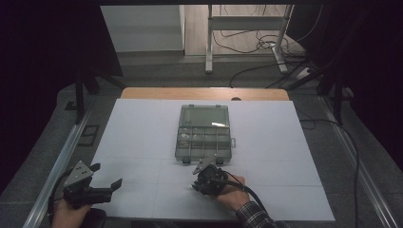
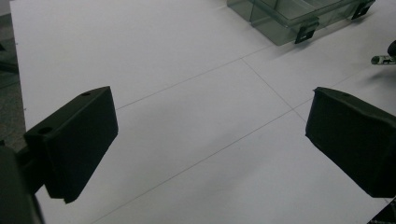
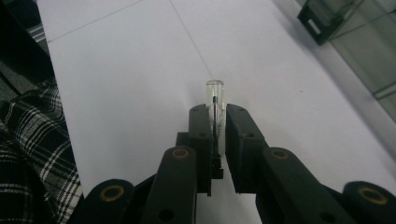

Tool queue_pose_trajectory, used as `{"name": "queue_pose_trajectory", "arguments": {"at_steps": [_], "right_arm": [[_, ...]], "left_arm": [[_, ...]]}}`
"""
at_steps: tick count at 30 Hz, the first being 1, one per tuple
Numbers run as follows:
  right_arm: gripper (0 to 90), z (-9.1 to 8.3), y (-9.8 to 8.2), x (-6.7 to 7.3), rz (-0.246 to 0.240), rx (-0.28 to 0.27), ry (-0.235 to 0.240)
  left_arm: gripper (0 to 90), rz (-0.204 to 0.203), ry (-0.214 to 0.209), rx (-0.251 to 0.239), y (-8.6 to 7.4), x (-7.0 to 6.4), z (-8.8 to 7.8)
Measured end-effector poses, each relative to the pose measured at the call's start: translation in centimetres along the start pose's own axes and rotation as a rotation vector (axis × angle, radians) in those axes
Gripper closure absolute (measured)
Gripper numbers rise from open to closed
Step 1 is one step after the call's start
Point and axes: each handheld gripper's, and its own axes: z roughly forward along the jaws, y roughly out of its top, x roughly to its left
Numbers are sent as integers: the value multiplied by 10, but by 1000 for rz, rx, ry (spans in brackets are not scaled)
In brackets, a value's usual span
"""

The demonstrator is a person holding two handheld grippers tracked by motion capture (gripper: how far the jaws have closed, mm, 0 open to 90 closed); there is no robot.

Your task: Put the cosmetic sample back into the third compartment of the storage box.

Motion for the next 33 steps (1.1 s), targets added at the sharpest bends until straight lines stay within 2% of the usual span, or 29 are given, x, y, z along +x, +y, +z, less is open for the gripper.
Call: {"name": "queue_pose_trajectory", "arguments": {"at_steps": [17, 25, 33], "right_arm": [[809, -15, 1, -18, 52, -48, -44], [810, -21, 1, -27, 72, -68, -62], [809, -27, 2, -37, 106, -85, -84]], "left_arm": [[30, 2, -4, 2, 0, 0, 0], [28, 30, -32, 0, 0, -1, 0], [19, 23, -37, -12, 0, 0, -1]]}}
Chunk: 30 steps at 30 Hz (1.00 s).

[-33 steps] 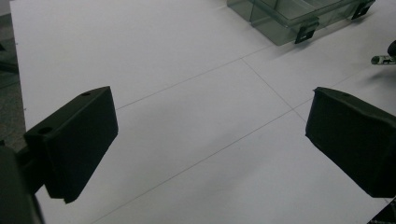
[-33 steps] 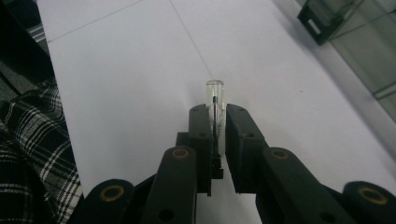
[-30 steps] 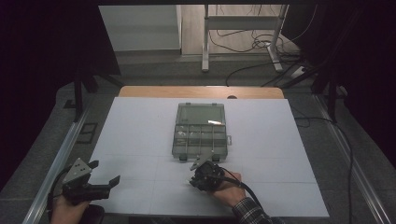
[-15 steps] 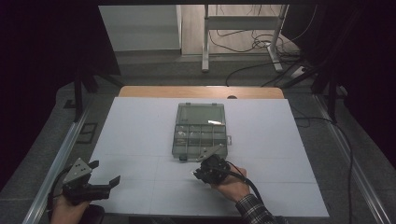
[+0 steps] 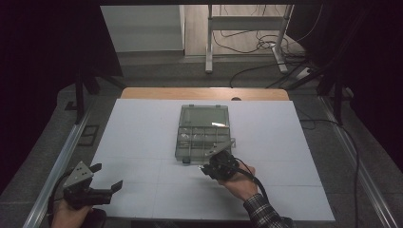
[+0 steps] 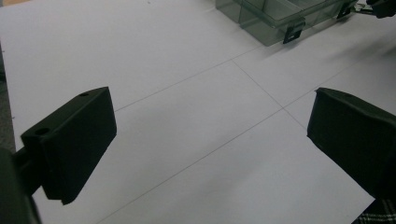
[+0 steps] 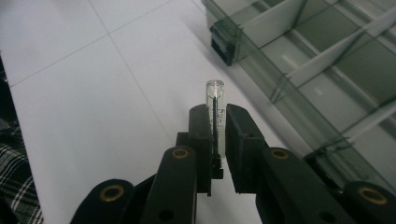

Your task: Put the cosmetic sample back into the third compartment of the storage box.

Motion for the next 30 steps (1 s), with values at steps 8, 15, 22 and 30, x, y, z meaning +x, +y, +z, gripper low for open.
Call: {"name": "queue_pose_trajectory", "arguments": {"at_steps": [8, 15, 22, 30], "right_arm": [[809, -4, 3, -12, 15, -22, -27], [809, -3, 6, -21, 27, -30, -50], [809, -3, 9, -30, 39, -43, -76], [809, 1, 13, -45, 65, -61, -105]], "left_arm": [[15, -25, -3, -19, -1, 3, -2], [16, -12, -6, -14, -1, 1, -1], [16, -13, -6, -10, -1, 2, -1], [18, -17, -5, -9, -1, 2, -1]]}}
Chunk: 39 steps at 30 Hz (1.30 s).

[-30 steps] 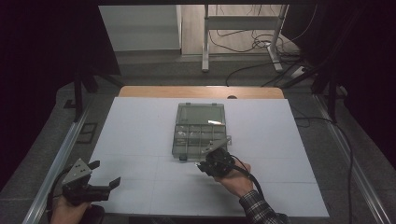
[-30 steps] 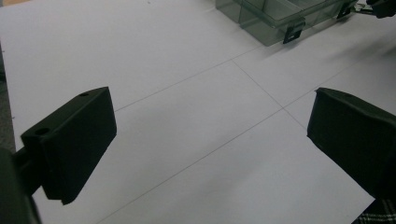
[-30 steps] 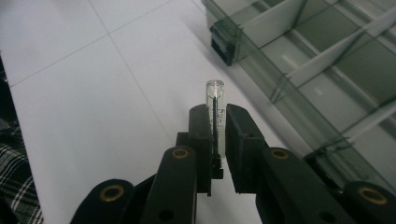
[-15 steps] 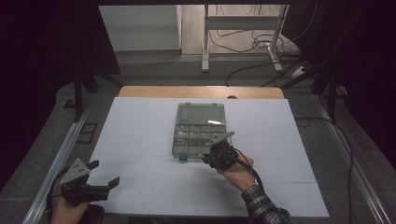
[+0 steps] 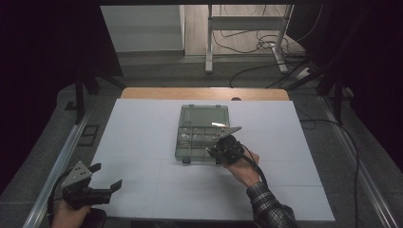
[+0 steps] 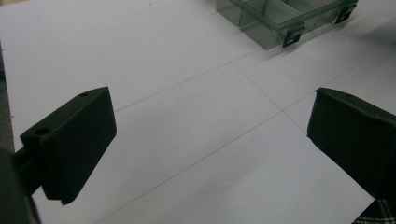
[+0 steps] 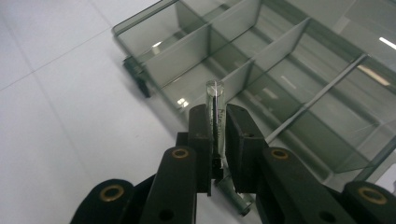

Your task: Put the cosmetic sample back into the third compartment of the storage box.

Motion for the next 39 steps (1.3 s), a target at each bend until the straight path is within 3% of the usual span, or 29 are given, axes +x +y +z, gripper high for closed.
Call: {"name": "queue_pose_trajectory", "arguments": {"at_steps": [39], "right_arm": [[809, 30, 29, -41, 31, -20, -89]], "left_arm": [[20, -19, 6, 4, 0, 2, 0]]}}
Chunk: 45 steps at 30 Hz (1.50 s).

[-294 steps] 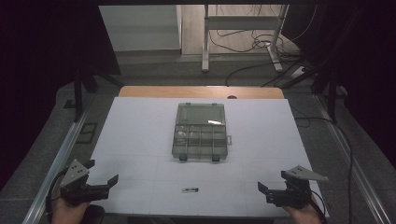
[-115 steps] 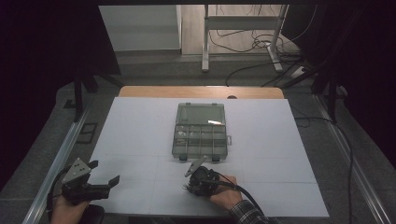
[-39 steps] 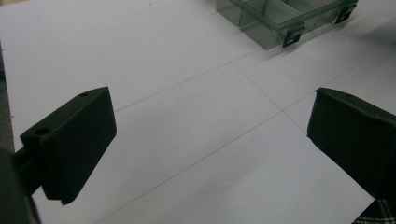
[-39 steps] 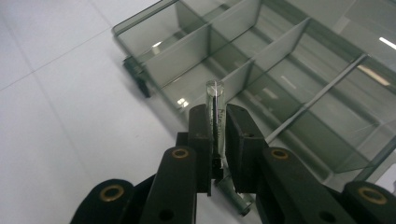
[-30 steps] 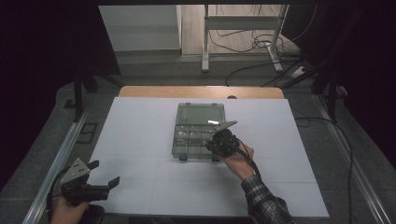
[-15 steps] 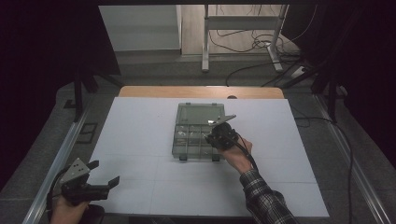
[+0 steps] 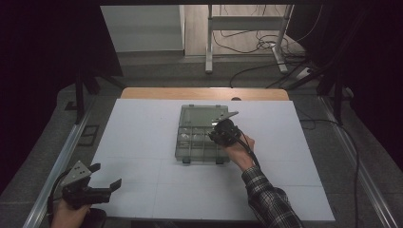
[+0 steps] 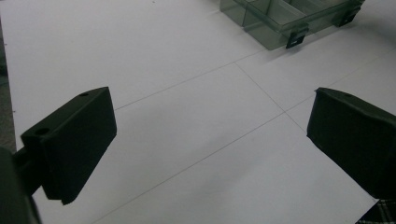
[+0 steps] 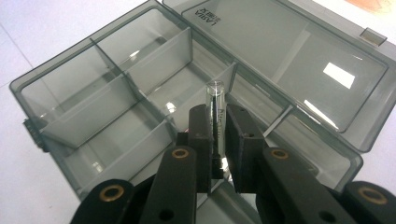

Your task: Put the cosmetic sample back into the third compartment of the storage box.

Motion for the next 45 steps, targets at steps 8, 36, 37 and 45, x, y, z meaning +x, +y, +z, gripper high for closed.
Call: {"name": "queue_pose_trajectory", "arguments": {"at_steps": [8, 36, 37, 45], "right_arm": [[809, 9, 4, -4, 4, -2, -6], [522, 10, 3, 2, 13, 5, -40], [511, 10, 3, 3, 14, 3, -37], [431, 3, 3, 6, 17, -4, -12]], "left_arm": [[21, -3, 1, 0, 0, 0, 0], [21, 0, -4, -1, 0, 0, 0], [21, 1, -4, -1, 0, 0, 0], [22, 3, -4, 1, 0, 0, 0]]}}
